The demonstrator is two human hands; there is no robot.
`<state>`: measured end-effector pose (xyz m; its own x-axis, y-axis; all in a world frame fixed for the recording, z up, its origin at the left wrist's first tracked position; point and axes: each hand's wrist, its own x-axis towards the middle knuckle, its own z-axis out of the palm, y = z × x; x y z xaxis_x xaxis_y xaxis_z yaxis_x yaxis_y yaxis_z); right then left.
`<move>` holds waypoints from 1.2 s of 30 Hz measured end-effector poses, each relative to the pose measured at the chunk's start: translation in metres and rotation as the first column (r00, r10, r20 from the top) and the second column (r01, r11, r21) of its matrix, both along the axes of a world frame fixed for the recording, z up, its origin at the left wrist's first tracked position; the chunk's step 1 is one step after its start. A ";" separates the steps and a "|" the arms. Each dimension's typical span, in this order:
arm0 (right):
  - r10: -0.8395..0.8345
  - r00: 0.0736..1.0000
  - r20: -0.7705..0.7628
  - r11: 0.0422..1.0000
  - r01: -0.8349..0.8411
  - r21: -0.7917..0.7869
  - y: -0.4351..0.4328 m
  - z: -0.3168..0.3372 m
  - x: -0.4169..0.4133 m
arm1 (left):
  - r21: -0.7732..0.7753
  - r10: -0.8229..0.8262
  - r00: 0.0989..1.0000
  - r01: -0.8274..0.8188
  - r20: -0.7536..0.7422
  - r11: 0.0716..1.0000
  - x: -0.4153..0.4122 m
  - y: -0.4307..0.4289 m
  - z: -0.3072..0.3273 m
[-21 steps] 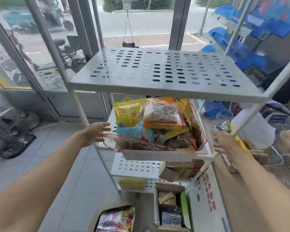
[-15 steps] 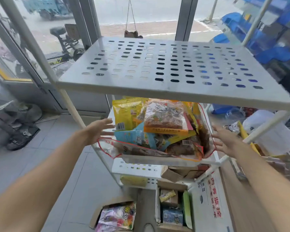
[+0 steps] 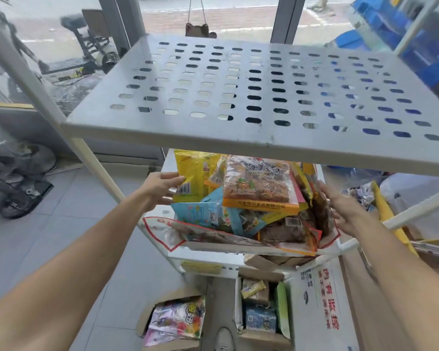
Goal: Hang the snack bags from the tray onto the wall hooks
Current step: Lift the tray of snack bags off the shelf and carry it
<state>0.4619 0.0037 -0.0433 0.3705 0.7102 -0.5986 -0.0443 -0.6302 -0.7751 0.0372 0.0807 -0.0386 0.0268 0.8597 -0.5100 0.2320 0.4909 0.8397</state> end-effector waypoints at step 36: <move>-0.063 0.997 0.034 0.989 0.058 0.137 -0.044 0.022 -0.019 | -0.031 0.138 0.953 -0.134 0.269 0.990 -0.008 -0.068 -0.006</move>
<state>0.4428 -0.0400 -0.0210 0.4357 0.7595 -0.4831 -0.0480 -0.5163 -0.8550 0.0296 0.0130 -0.0446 0.0481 0.8587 -0.5103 -0.0723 0.5125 0.8556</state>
